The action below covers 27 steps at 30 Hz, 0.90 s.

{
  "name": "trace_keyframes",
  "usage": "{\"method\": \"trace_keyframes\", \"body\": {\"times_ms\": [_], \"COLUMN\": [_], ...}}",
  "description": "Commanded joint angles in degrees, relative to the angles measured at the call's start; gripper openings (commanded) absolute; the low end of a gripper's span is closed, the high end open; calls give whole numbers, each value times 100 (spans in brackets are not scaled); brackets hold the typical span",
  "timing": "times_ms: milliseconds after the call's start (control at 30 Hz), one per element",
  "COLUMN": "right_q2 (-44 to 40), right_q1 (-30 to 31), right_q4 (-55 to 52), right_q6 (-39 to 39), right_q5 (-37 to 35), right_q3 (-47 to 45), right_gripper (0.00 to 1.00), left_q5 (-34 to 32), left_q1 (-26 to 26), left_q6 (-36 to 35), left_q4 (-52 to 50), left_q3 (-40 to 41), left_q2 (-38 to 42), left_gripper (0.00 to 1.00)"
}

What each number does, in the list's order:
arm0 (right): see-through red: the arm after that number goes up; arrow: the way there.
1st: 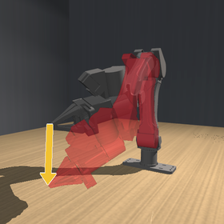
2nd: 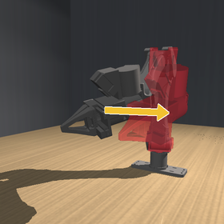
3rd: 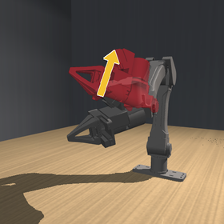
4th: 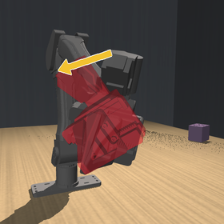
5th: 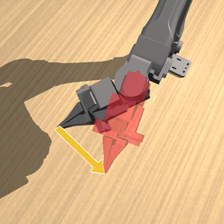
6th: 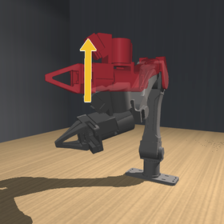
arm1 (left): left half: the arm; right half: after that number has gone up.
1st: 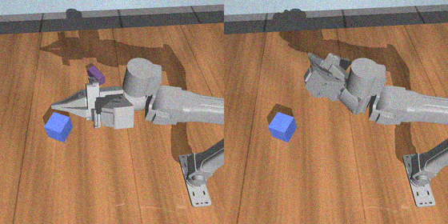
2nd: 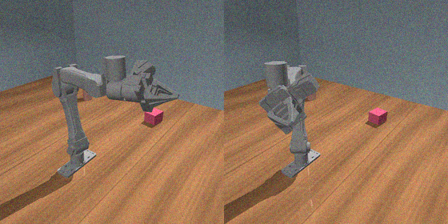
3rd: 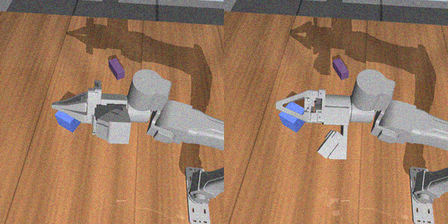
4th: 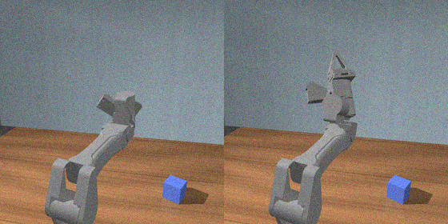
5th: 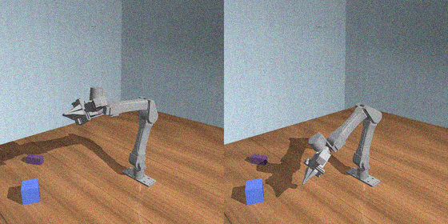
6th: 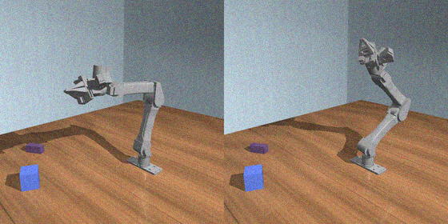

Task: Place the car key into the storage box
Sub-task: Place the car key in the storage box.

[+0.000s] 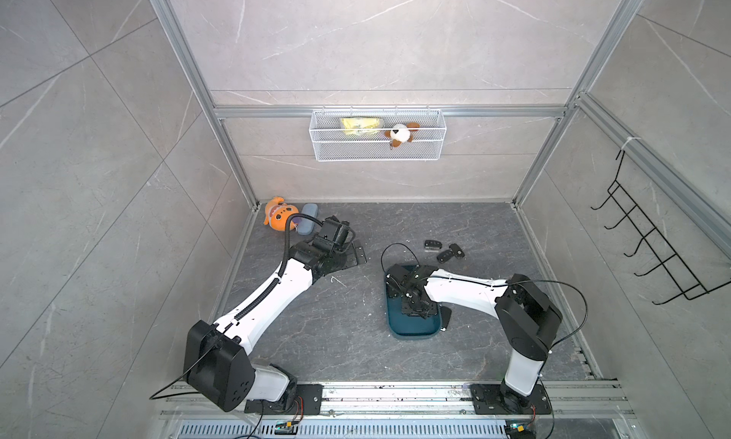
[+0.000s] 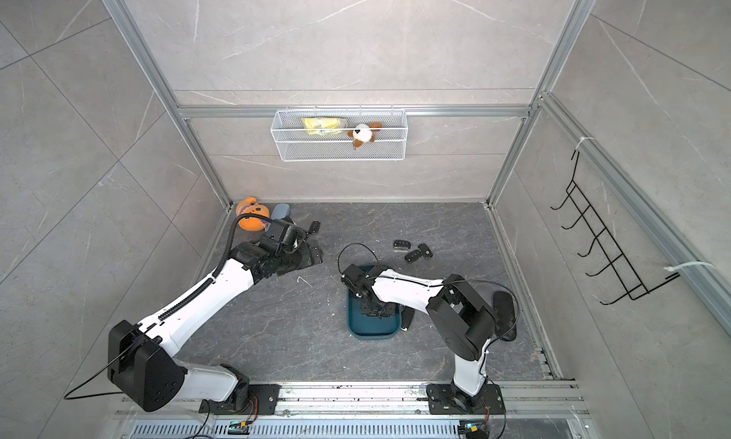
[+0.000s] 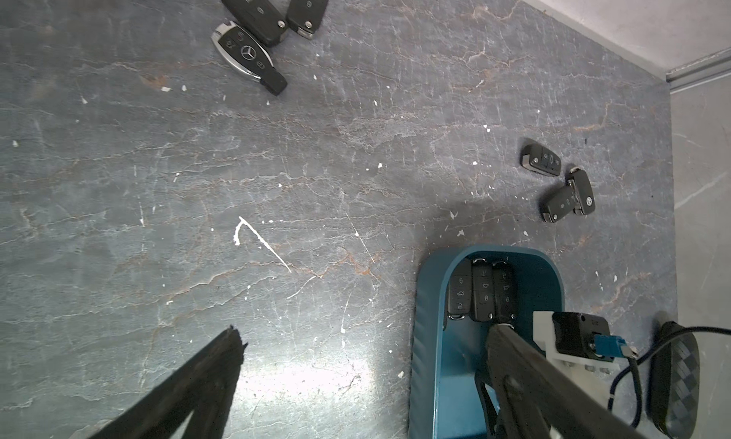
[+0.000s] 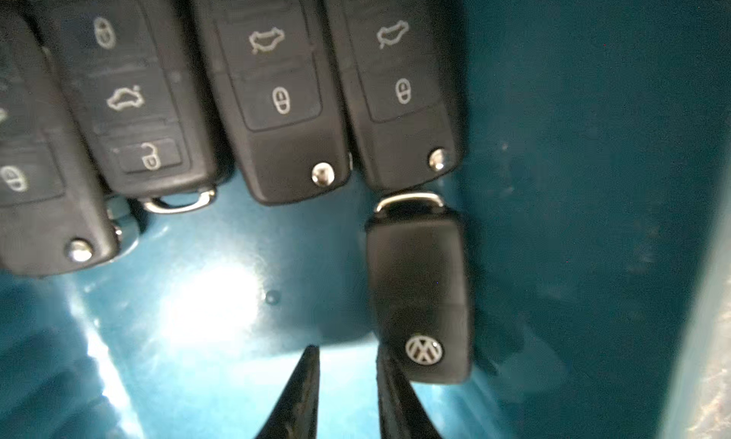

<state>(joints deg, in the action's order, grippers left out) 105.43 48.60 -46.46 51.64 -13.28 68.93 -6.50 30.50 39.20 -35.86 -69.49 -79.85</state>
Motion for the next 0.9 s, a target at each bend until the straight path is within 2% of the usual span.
{"method": "trace_keyframes", "body": {"times_ms": [0,200,300,533,767,867], "right_q2": [-86,-537,-848,-1540,-2035,-2178], "right_q1": [-8,-8,-15,-43,-173,-210], "right_q4": [53,361,607,1178,1691,1896], "right_q6": [-59,-368,-576,-1029,-1342,-1444], "right_q5": [-70,8,79,203,385,473], "right_q3": [-47,-19,-11,-46,-156,-196], "right_gripper": [29,37,44,75,99,99], "left_q5": [-88,-127,-157,-292,-305,-308], "left_q1": [-29,-172,-269,-459,-677,-758], "left_q6": [17,-77,-137,-689,-1195,-1426], "left_q4": [-115,-167,-195,21,214,299], "left_q3": [18,-136,-268,-785,-1654,-2062], "left_q2": [112,-119,-307,-963,-1987,-2423], "left_gripper": [100,100,100,97,91,87]}}
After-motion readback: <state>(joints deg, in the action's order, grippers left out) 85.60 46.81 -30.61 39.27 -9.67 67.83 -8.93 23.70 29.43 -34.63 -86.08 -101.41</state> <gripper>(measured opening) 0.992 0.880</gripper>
